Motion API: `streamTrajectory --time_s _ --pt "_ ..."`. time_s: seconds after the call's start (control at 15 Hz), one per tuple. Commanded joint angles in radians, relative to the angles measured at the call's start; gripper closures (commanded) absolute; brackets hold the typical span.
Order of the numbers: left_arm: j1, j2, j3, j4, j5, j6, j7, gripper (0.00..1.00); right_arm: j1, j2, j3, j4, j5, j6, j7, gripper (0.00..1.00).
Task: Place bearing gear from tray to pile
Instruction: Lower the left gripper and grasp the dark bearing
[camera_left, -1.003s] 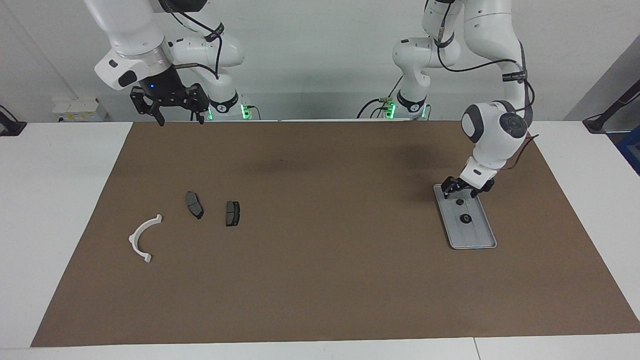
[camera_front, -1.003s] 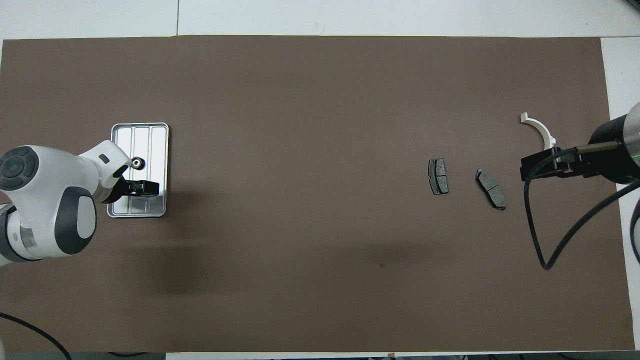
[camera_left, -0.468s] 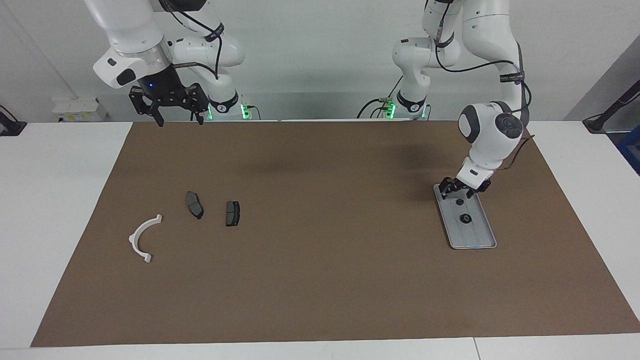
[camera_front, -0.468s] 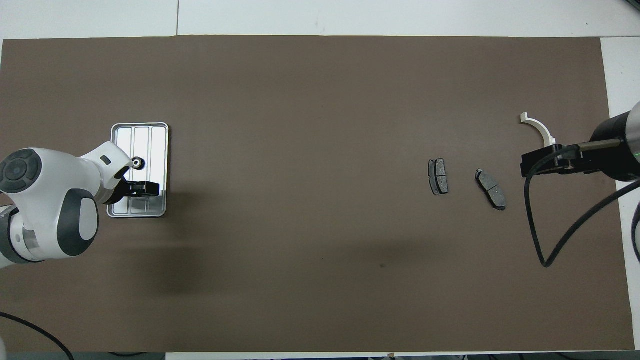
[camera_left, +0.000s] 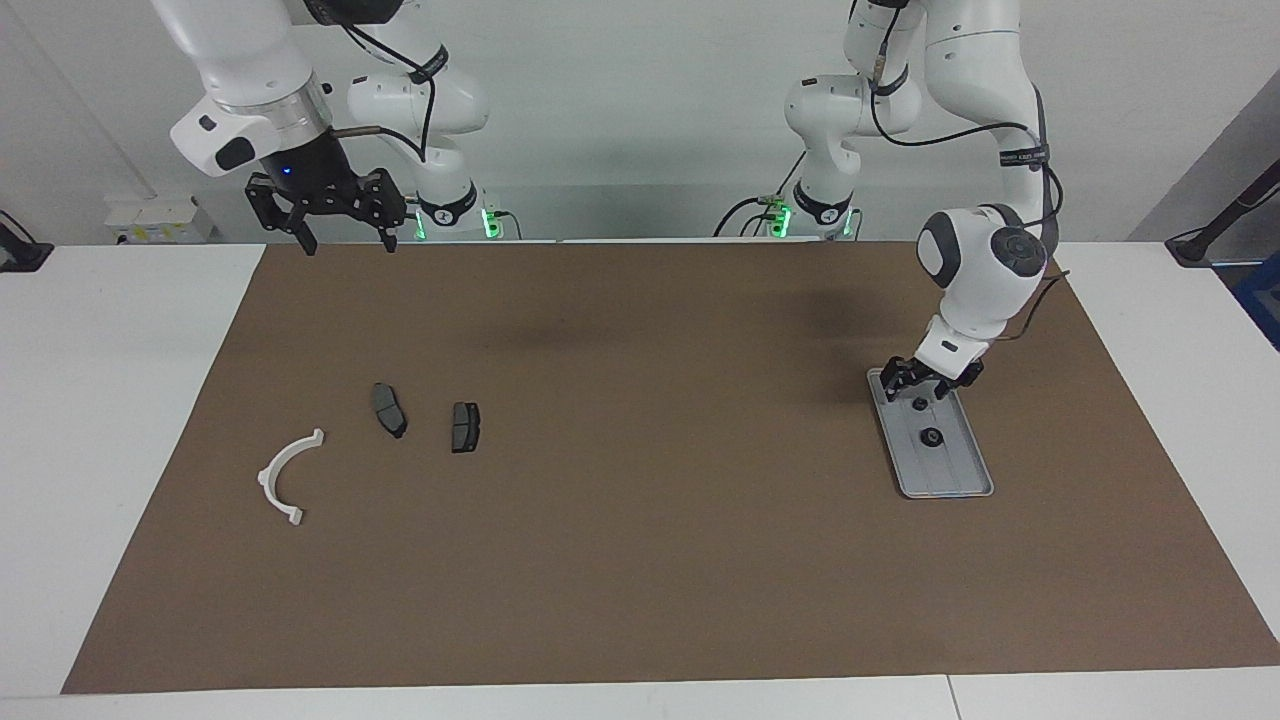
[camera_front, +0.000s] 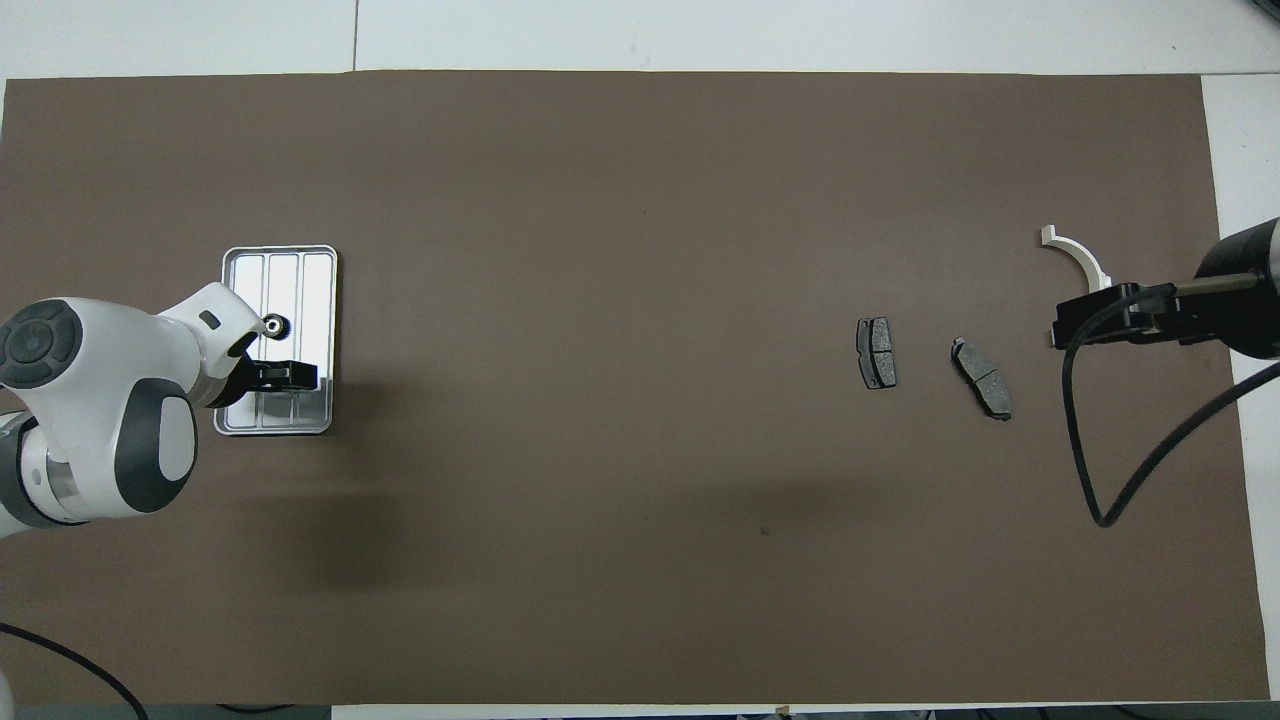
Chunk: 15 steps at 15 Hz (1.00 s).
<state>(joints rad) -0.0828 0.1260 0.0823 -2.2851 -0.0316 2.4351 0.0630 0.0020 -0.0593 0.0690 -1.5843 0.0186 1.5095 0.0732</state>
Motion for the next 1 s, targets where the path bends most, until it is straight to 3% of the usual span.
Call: streamTrajectory --time_s 0.0,0.33,0.4,0.6,0.67,0.74,0.94 --pt "0.011 0.009 0.001 -0.017 0.007 0.039 0.015 0.07 -0.014 -0.014 0.003 -0.017 0.017 0.021 -0.018 0.0" --pt "0.011 0.011 -0.001 -0.017 0.006 0.039 0.014 0.19 -0.03 -0.013 0.003 -0.011 0.023 0.028 -0.02 0.0" --pt "0.011 0.014 -0.001 -0.016 0.007 0.038 0.014 0.26 -0.027 -0.013 0.003 -0.014 0.023 0.029 -0.018 0.0" --pt "0.009 0.023 -0.001 -0.011 0.006 0.039 0.014 0.59 -0.019 -0.017 0.003 -0.019 0.023 0.029 -0.009 0.0" --pt "0.009 0.024 -0.001 -0.01 0.007 0.041 0.012 0.74 -0.02 -0.017 0.003 -0.019 0.023 0.028 -0.012 0.0" --pt "0.009 0.024 -0.001 -0.007 0.006 0.039 0.012 0.99 -0.023 -0.017 0.003 -0.019 0.023 0.028 -0.016 0.0" --pt "0.009 0.044 -0.001 0.061 0.006 -0.01 0.014 1.0 -0.028 -0.017 0.003 -0.02 0.023 0.021 -0.02 0.0"
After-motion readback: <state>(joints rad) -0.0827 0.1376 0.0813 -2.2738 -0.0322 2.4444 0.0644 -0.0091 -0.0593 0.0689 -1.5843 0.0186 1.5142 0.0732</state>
